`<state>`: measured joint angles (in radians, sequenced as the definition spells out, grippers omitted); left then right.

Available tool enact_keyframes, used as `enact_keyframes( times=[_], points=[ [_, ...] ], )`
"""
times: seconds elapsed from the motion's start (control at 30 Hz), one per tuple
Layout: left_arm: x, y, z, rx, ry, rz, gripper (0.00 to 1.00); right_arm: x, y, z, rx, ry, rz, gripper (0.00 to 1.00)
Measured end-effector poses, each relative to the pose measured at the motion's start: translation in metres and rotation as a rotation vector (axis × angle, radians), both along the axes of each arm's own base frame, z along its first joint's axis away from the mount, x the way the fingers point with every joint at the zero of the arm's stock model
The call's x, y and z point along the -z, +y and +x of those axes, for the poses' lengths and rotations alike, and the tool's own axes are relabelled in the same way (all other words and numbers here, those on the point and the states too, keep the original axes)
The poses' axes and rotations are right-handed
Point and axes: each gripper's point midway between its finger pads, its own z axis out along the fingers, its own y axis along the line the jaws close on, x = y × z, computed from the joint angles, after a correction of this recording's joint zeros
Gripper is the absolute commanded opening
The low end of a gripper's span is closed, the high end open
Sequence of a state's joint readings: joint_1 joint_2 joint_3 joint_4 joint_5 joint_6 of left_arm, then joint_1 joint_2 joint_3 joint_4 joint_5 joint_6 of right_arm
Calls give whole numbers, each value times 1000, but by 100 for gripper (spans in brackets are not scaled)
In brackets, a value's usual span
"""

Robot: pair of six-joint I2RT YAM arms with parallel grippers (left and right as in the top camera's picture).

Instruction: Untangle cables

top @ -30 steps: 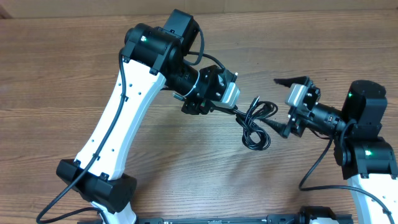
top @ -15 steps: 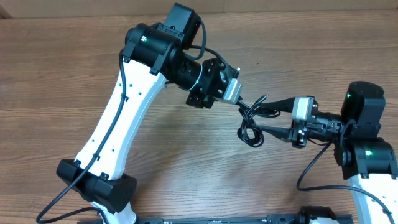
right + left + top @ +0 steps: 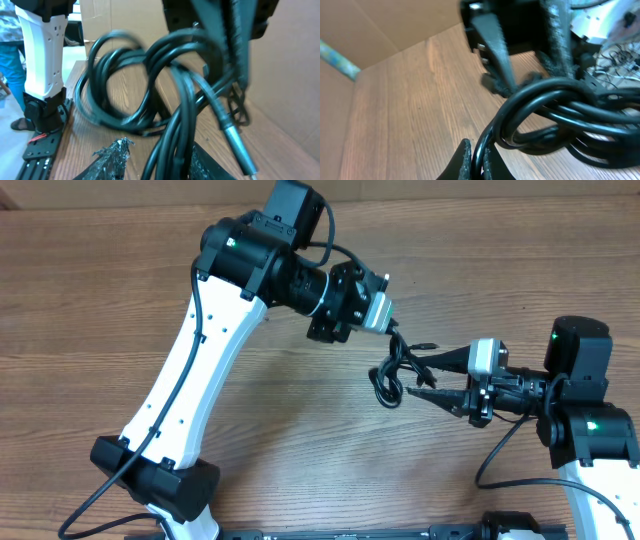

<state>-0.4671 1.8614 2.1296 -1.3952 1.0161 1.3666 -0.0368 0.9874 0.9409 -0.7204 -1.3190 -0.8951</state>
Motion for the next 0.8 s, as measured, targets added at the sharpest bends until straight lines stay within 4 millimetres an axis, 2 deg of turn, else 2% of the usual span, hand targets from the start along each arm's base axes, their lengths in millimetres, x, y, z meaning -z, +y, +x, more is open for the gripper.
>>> enact_keyframes(
  times=[0.23, 0.63, 0.8],
  points=[
    [-9, -2, 14, -60, 33, -34, 4, 3, 0, -3, 0, 40, 1, 27],
    [-9, -2, 13, -74, 63, -29, 4, 9, 0, -9, 0, 113, 5, 19],
    [-9, -2, 13, -87, 93, -22, 4, 9, 0, -8, 2, 115, 5, 4]
  ],
)
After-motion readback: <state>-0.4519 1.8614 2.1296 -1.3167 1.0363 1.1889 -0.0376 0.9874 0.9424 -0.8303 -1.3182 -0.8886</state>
